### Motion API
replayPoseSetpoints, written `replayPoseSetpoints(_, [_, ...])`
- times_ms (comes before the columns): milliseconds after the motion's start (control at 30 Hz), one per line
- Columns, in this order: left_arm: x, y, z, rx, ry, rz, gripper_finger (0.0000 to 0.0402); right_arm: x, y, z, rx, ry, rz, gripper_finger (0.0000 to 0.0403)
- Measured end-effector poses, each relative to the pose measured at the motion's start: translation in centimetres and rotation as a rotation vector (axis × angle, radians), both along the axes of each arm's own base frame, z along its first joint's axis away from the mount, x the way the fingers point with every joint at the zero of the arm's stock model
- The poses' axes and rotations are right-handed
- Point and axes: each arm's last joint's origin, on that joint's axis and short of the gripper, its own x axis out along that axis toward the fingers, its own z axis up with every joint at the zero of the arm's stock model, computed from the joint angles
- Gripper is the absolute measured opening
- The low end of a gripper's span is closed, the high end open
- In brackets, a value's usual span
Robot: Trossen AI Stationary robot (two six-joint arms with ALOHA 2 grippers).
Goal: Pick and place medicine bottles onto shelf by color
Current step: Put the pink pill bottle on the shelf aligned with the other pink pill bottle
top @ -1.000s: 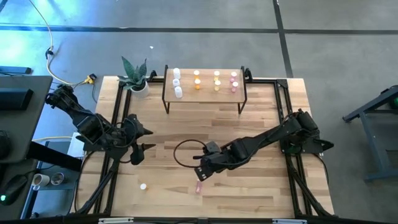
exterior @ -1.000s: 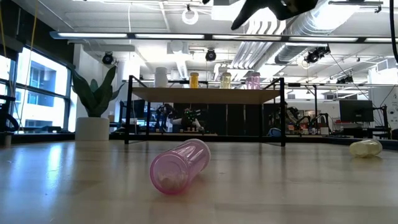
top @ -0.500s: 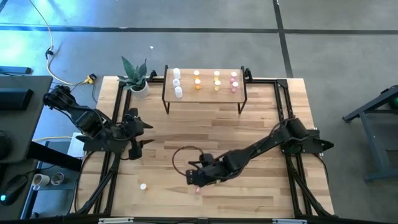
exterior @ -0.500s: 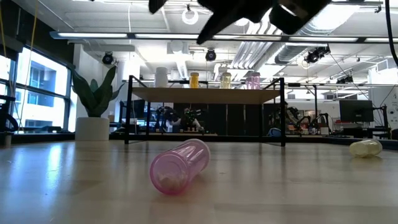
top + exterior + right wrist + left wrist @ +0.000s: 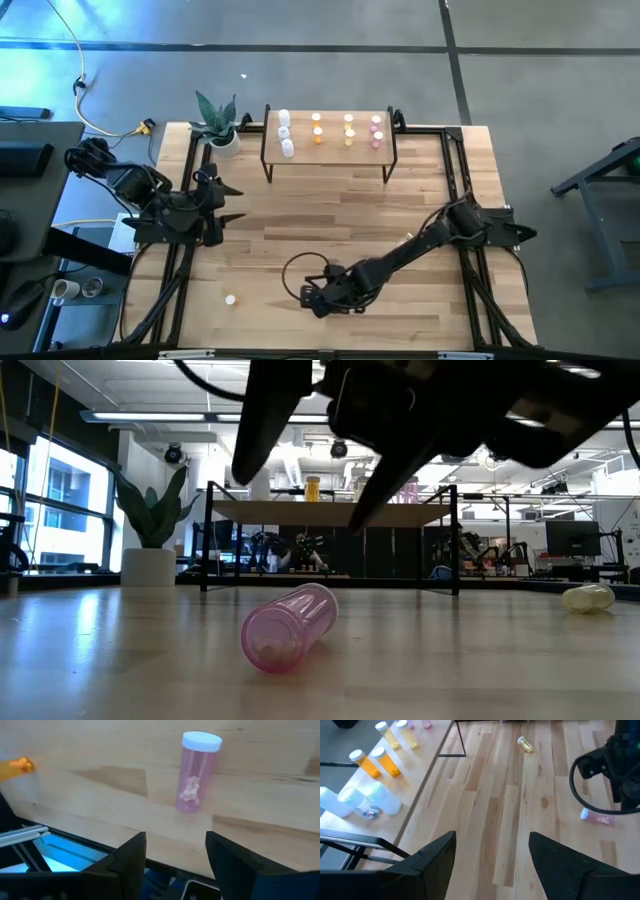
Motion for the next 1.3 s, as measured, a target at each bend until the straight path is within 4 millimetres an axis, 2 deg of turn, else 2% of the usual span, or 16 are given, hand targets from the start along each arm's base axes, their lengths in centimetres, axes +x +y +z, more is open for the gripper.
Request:
replayPoseSetpoints(567, [0.0,0.0,0.0,-0.004,0.0,-0.002,0.0239,1.1,-0.5,-3.1,0.01,0.058,-0.036,0.0196])
replayPoseSetpoints(1100, [0.0,0.0,0.0,-0.002,0.001,-0.003,0.0239,0.8,-1.0,-4.4,-0.007,0.147,-0.032,0.0195])
replayPoseSetpoints(1300, [0.0,0.0,0.0,0.008,0.005,-0.012,0.0239,0.9,-0.9,-4.6,0.017,0.159,-0.019,0.0171])
